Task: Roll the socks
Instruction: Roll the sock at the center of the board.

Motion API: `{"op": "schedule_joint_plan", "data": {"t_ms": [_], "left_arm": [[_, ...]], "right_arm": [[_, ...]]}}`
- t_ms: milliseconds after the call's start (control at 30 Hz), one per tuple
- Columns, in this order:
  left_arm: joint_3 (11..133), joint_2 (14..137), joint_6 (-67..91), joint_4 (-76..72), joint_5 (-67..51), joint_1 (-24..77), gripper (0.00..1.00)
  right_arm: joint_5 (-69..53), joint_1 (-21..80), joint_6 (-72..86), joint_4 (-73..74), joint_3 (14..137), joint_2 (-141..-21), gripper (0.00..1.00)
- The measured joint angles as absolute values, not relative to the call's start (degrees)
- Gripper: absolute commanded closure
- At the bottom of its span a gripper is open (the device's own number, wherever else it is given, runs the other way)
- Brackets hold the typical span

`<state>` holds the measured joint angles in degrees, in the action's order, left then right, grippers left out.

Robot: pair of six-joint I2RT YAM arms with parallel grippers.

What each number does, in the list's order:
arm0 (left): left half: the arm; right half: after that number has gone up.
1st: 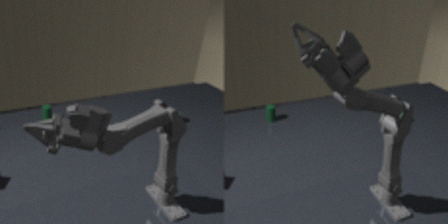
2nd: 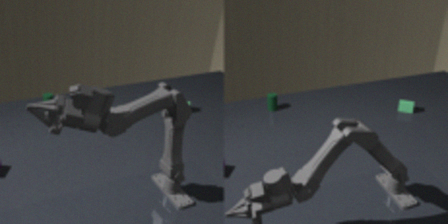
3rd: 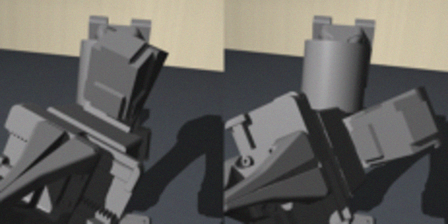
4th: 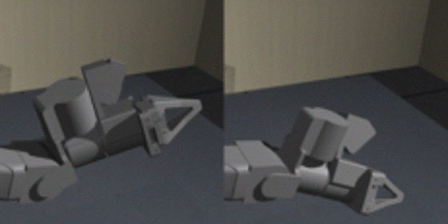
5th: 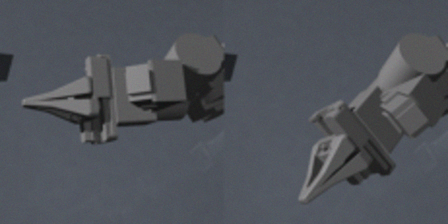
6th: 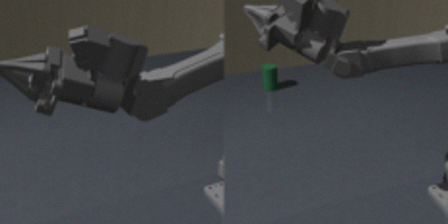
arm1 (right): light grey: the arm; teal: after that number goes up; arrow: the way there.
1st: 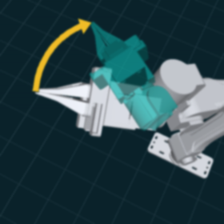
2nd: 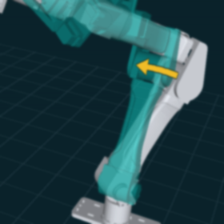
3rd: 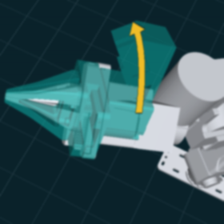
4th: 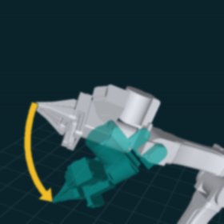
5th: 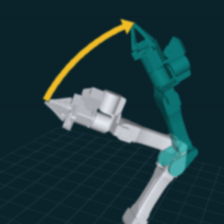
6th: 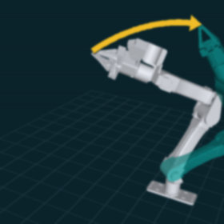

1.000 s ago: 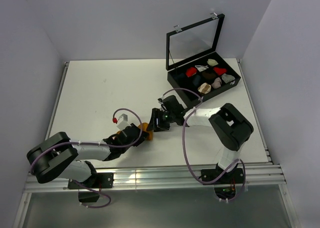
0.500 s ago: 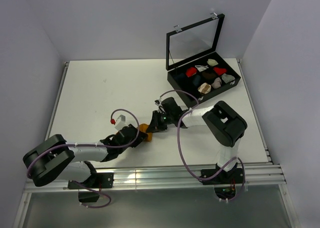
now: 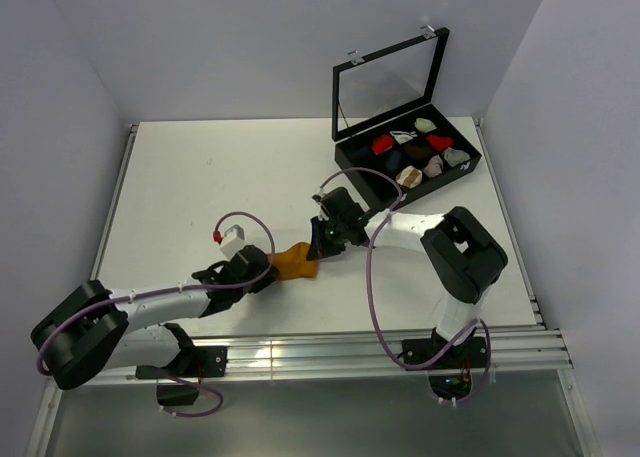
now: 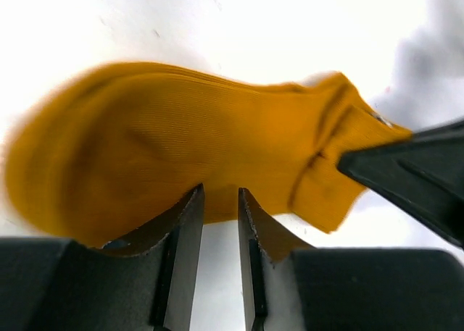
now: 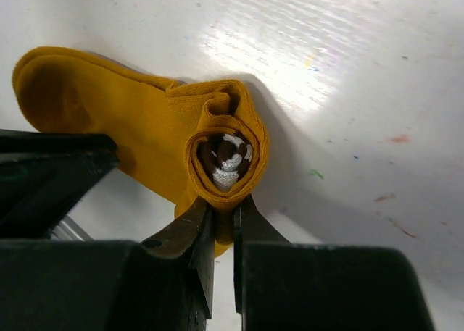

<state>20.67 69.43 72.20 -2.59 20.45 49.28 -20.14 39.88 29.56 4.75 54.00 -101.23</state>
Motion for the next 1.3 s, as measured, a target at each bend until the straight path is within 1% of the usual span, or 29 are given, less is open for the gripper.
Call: {"op": "schedule_joint_plan", "data": {"t_ms": [133,333,567,1033,1100,1233,1300], "left_arm": [[22.1,71.0,70.0,-2.1,20.4,46.5,0.7],[26.9,76.9,65.6,-2.9,19.2,43.0,0.71],[32.6,82.9,60.3,-4.1,17.7,41.8,0.7],[35.1,86.3,54.8,-5.8,16.3,41.5,0.69],[35.1,86.2,54.7,-6.0,16.3,41.5,0.68],[34.4,84.9,54.0,-7.7,15.7,41.7,0.6],[33.7,82.7,53.7,-8.2,15.8,42.2,0.58]], "right_arm": [[-16.3,39.9,27.5,10.3,56.7,-101.0,1.0],[-10.3,39.9,25.8,17.5,60.6,-100.9,1.0],[-3.2,40.2,25.7,28.5,69.9,-102.1,1.0],[4.8,44.2,26.6,44.4,83.2,-114.2,1.0],[5.6,44.7,26.9,45.7,84.1,-114.9,1.0],[6.0,45.0,27.8,48.1,85.4,-115.7,1.0],[6.0,45.0,28.3,48.8,85.7,-115.9,1.0]]}}
